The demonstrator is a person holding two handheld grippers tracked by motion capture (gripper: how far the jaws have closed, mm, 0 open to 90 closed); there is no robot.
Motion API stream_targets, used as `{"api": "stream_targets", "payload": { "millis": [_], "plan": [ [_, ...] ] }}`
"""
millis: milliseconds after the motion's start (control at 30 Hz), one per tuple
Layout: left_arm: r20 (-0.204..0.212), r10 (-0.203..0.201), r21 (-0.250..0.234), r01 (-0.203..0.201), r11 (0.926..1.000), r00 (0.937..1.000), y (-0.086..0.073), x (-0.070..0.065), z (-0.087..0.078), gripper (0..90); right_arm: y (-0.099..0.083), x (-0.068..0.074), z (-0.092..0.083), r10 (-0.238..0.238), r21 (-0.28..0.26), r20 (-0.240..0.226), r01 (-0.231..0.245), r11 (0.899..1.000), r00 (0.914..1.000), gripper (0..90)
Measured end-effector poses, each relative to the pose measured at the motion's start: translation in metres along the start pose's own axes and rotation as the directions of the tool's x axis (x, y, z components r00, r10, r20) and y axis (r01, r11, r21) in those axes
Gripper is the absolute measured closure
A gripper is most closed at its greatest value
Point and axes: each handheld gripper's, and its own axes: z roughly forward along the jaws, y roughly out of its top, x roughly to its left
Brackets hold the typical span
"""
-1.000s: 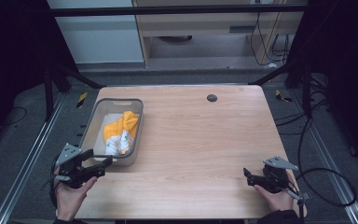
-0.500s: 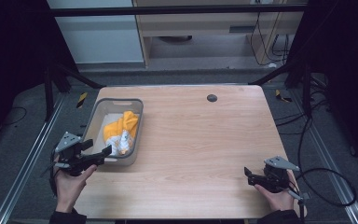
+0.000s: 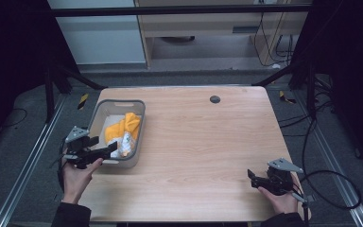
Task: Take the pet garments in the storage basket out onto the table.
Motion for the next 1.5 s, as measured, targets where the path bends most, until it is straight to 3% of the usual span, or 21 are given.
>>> {"api": "stream_targets", "payload": {
  "millis": [533,867,1500],
  "plan": [
    [-0.019,0.035,0.085,-0.034,0.9958,0.9992,0.026,0.001,0.024,19.3,0.000,0.000,0.001,-0.008,0.010,-0.007,0.008,1.000,0.9999,12.1],
    [-0.016,0.048,0.150,-0.045,0.9876,0.9987,0.034,0.001,0.039,19.4,0.000,0.000,0.001,-0.006,0.010,-0.008,0.006,1.000,1.0000,12.2],
    [-0.017,0.046,0.228,-0.041,0.9727,0.9988,0.038,0.004,0.061,20.4,0.000,0.001,0.002,-0.011,0.020,-0.016,0.012,1.000,0.9998,12.3]
  ]
}}
